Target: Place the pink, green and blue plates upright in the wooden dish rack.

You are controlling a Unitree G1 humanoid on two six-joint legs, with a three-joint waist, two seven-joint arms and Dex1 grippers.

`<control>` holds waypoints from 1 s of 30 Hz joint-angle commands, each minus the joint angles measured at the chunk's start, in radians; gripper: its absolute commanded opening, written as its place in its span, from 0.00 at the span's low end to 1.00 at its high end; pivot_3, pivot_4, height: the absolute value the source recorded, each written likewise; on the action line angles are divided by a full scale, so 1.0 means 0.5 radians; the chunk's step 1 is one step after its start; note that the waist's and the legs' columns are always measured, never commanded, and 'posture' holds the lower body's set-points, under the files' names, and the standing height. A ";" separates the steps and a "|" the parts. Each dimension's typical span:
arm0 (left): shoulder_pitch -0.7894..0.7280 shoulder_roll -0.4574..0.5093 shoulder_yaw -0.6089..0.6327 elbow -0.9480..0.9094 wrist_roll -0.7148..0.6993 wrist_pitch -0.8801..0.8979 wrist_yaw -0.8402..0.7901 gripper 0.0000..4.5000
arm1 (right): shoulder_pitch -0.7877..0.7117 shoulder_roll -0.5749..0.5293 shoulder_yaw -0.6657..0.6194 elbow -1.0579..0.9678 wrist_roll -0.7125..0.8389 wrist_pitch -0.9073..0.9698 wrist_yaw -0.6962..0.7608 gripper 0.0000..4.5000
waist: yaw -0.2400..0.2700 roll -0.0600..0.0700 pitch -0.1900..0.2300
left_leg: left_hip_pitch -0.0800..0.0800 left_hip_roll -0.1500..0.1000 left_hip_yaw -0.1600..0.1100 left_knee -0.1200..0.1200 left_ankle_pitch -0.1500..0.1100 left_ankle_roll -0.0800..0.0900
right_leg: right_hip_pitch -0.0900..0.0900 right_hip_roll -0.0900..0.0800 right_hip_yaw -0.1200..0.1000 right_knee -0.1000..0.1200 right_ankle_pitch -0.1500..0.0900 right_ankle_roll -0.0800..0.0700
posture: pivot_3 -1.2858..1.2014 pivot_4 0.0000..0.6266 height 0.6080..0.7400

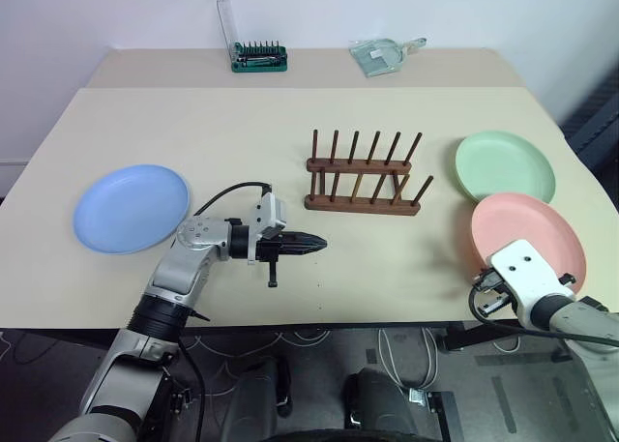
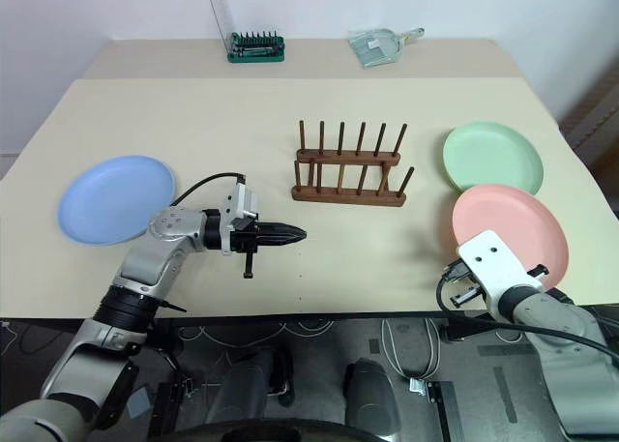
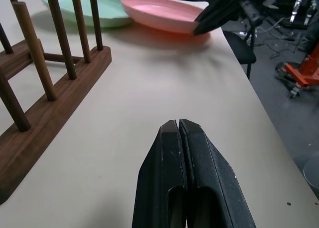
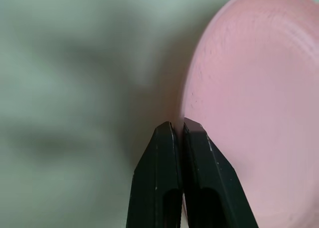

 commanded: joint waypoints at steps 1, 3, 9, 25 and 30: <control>-0.066 -0.007 0.005 -0.128 -0.040 0.059 0.033 0.00 | -0.052 -0.152 -0.278 -0.177 0.004 -0.038 0.134 0.01 | 0.001 0.000 0.000 | 0.000 0.000 0.000 0.000 0.000 0.000 | 0.000 0.000 0.000 0.000 0.000 0.000 | 0.52 0.24 0.97; -0.079 -0.006 0.013 -0.131 -0.040 0.079 0.046 0.00 | -0.113 -0.228 -0.379 -0.202 0.009 -0.089 0.202 0.01 | 0.001 0.000 0.000 | 0.000 0.000 0.000 0.000 0.000 0.000 | 0.000 0.000 0.000 0.000 0.000 0.000 | 0.52 0.24 0.97; -0.106 -0.004 0.039 -0.149 -0.035 0.119 0.120 0.00 | -0.898 -0.209 -0.314 -0.070 0.237 -0.204 0.151 0.01 | -0.010 0.001 0.001 | 0.001 0.001 0.000 0.000 0.000 -0.001 | 0.000 0.001 0.000 0.001 0.000 0.000 | 0.52 0.24 0.97; 0.086 0.106 0.163 -0.170 -0.024 -0.009 0.264 0.00 | -1.701 0.601 -0.321 0.547 1.722 0.040 0.123 0.01 | -0.003 -0.002 0.004 | -0.001 -0.001 0.000 0.000 0.000 0.000 | 0.000 0.000 -0.001 0.000 0.000 0.000 | 0.52 0.24 0.97; 0.129 0.132 0.204 -0.144 -0.039 -0.054 0.250 0.00 | -1.682 0.564 -0.301 0.720 1.819 -0.004 0.131 0.01 | -0.004 -0.002 0.004 | -0.001 -0.001 0.000 -0.001 0.000 0.000 | 0.000 0.000 -0.001 0.000 0.000 0.000 | 0.52 0.24 0.97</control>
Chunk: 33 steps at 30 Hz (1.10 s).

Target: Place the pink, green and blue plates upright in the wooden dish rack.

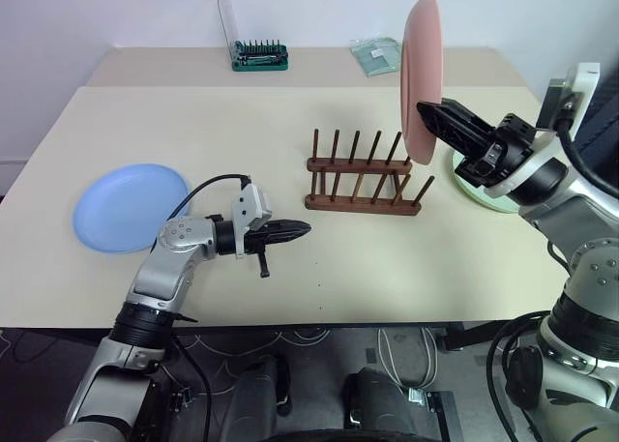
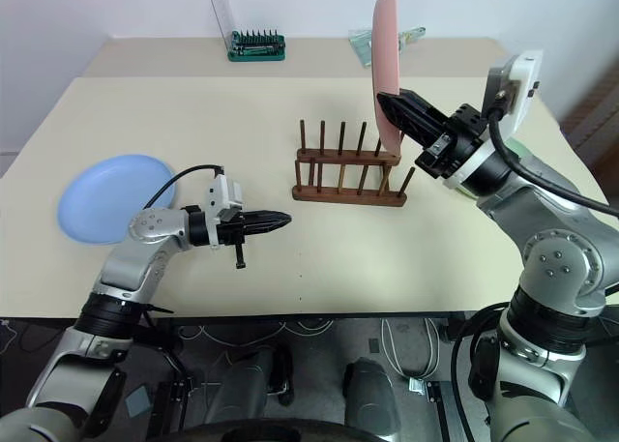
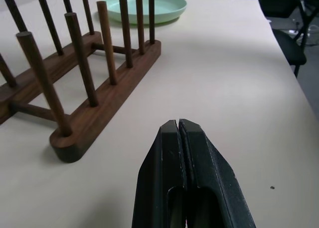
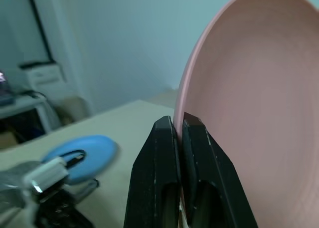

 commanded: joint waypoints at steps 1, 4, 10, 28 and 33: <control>0.022 0.030 0.067 -0.028 -0.043 -0.054 -0.007 0.00 | -0.013 -0.043 -0.029 0.088 0.078 -0.064 0.024 0.01 | 0.000 0.000 0.000 | 0.000 0.000 0.000 0.000 0.000 0.000 | 0.000 0.000 0.000 0.000 0.000 0.000 | 0.52 0.24 0.97; 0.032 0.048 0.087 -0.054 -0.053 -0.040 0.002 0.00 | 0.006 -0.082 0.020 0.189 0.051 -0.089 0.075 0.01 | 0.000 0.000 0.000 | 0.000 0.000 0.000 0.000 0.000 0.000 | -0.001 0.000 0.000 0.001 0.000 0.000 | 0.52 0.24 0.97; 0.055 0.034 0.116 -0.170 -0.115 0.062 0.037 0.00 | -0.004 -0.078 0.010 0.371 0.056 -0.190 0.087 0.01 | -0.001 0.000 0.000 | 0.000 0.000 0.001 0.000 0.000 0.000 | -0.001 0.000 0.000 0.001 0.000 0.000 | 0.52 0.24 0.97; 0.011 0.050 0.079 -0.352 -0.163 0.254 0.130 0.00 | 0.047 -0.052 0.051 0.762 0.051 -0.264 0.164 0.01 | -0.003 0.001 0.000 | 0.001 0.001 0.001 -0.001 0.000 0.000 | -0.001 0.000 0.000 0.001 0.000 0.000 | 0.52 0.24 0.97; -0.008 0.059 0.084 -0.438 -0.185 0.348 0.167 0.00 | 0.051 -0.047 0.046 0.773 0.044 -0.307 0.155 0.42 | -0.001 0.001 0.000 | 0.000 0.000 0.001 -0.001 0.000 -0.001 | -0.001 0.000 0.001 0.001 0.000 0.000 | 0.52 0.24 0.97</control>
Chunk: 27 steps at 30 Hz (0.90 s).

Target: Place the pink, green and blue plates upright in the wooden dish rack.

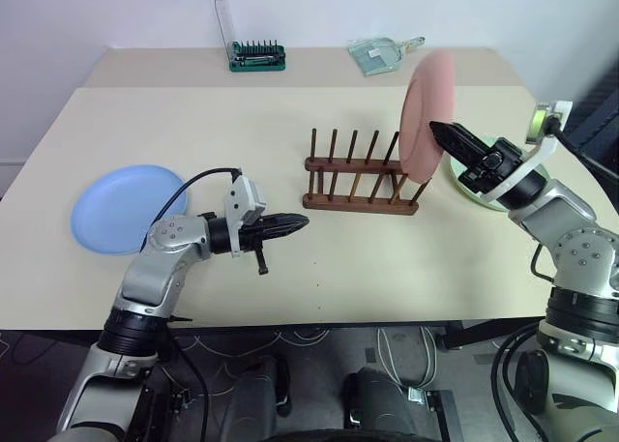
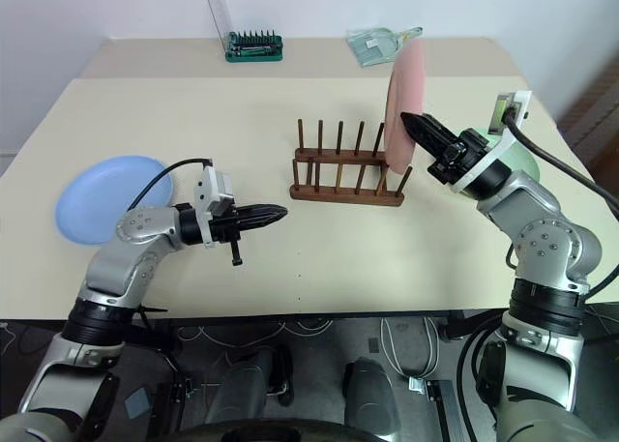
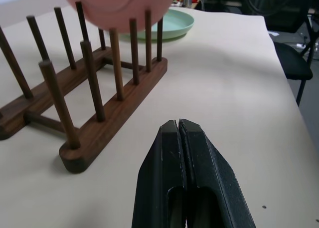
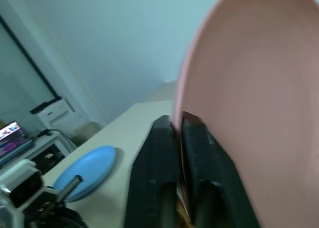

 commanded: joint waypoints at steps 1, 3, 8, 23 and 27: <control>-0.047 0.021 0.025 -0.120 -0.048 0.048 0.026 0.00 | -0.011 0.006 -0.030 -0.025 -0.004 -0.063 -0.008 0.54 | 0.001 0.000 0.000 | 0.000 0.000 0.000 0.000 0.000 0.000 | 0.000 0.000 0.000 0.000 0.000 0.000 | 0.52 0.24 0.97; -0.045 0.026 0.024 -0.142 -0.058 0.071 0.037 0.00 | -0.008 0.004 -0.035 -0.023 -0.012 -0.074 -0.015 0.76 | 0.001 0.000 0.000 | 0.000 0.000 0.000 0.000 0.000 0.000 | 0.000 0.000 0.000 0.000 0.000 0.000 | 0.52 0.24 0.97; -0.040 0.029 0.020 -0.120 -0.058 0.062 0.031 0.00 | -0.017 -0.004 -0.044 -0.040 -0.069 -0.173 -0.039 0.99 | 0.001 0.000 0.000 | 0.000 0.000 0.000 0.000 0.000 0.000 | 0.000 0.000 0.000 0.000 0.000 0.000 | 0.52 0.24 0.97; 0.067 0.044 0.031 0.273 0.009 -0.346 -0.124 0.00 | 0.270 -0.459 -0.310 -0.270 -0.376 -0.432 -0.139 0.99 | 0.006 0.001 0.001 | 0.000 -0.001 0.001 -0.002 0.000 0.000 | 0.000 -0.001 0.000 -0.002 0.000 0.000 | 0.52 0.24 0.97; 0.047 0.031 0.014 0.364 0.018 -0.424 -0.176 0.00 | 0.509 -0.633 -0.169 -0.185 -0.699 -0.523 -0.089 0.99 | 0.005 0.001 0.001 | 0.000 -0.001 0.001 -0.002 0.000 0.000 | 0.000 -0.001 0.000 -0.002 0.000 0.000 | 0.52 0.24 0.97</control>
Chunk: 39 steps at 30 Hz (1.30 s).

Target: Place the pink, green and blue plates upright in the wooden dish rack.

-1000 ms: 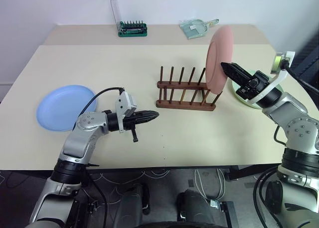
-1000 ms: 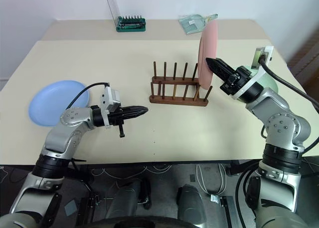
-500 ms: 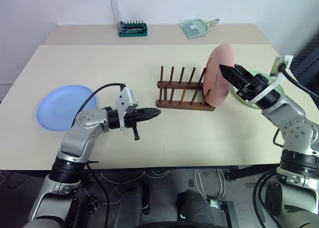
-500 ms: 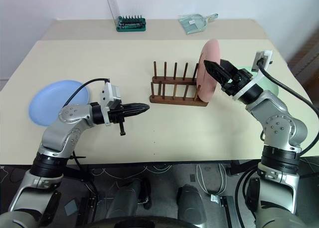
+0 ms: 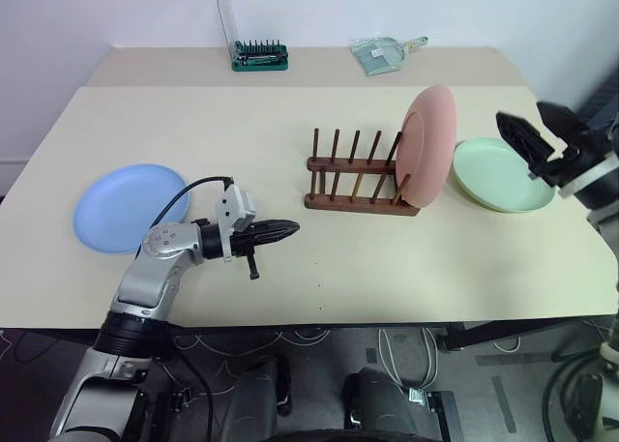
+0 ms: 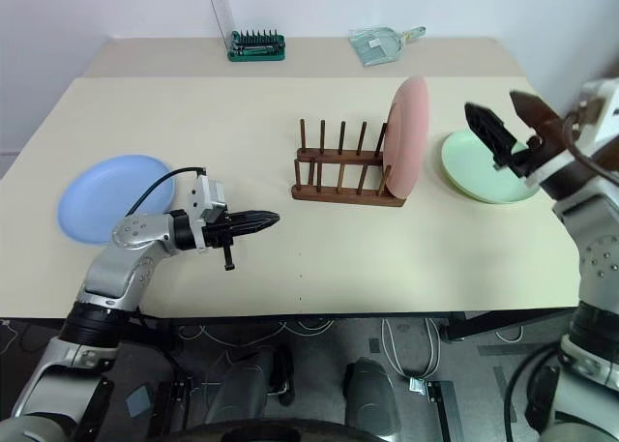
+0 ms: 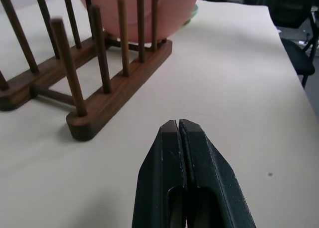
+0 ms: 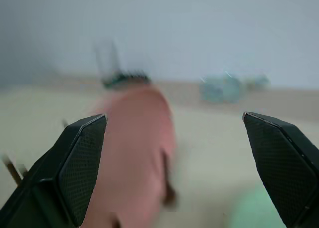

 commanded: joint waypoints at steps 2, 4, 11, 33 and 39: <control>-0.026 -0.007 0.004 0.023 0.001 -0.099 -0.072 0.00 | 0.175 -0.217 0.225 0.092 -0.468 -0.197 0.054 0.99 | -0.006 0.000 0.000 | 0.001 0.000 0.000 0.000 0.000 0.000 | 0.000 0.000 0.000 0.000 0.000 0.000 | 0.52 0.24 0.97; -0.034 -0.006 -0.005 0.034 0.005 -0.111 -0.095 0.00 | 0.175 -0.227 0.321 0.174 -0.592 -0.273 0.048 0.99 | -0.013 0.000 0.000 | 0.001 0.001 0.000 0.000 0.000 -0.001 | 0.000 0.001 0.000 0.000 0.000 0.000 | 0.52 0.24 0.97; -0.042 -0.018 -0.033 -0.071 0.006 -0.056 -0.088 0.00 | -0.054 -0.197 0.793 0.738 -1.172 -0.701 -0.035 0.99 | -0.010 0.001 0.000 | 0.001 0.001 0.001 0.000 0.001 -0.002 | -0.001 0.001 0.001 0.001 0.000 0.000 | 0.52 0.24 0.97; -0.009 -0.063 0.009 -0.344 -0.050 0.158 0.139 0.00 | -0.238 -0.140 0.879 1.117 -1.611 -1.190 -0.354 0.02 | -0.005 0.004 0.001 | 0.004 0.001 0.001 0.003 0.002 -0.002 | 0.005 0.001 0.001 0.000 -0.001 0.001 | 0.52 0.24 0.97; 0.014 -0.050 -0.005 -0.322 -0.047 0.141 0.110 0.00 | -0.185 -0.227 0.488 0.427 -1.436 -0.910 -0.365 0.02 | -0.009 0.013 0.006 | 0.004 0.001 0.001 0.003 0.002 -0.002 | 0.004 0.001 0.001 0.001 -0.001 0.001 | 0.52 0.24 0.97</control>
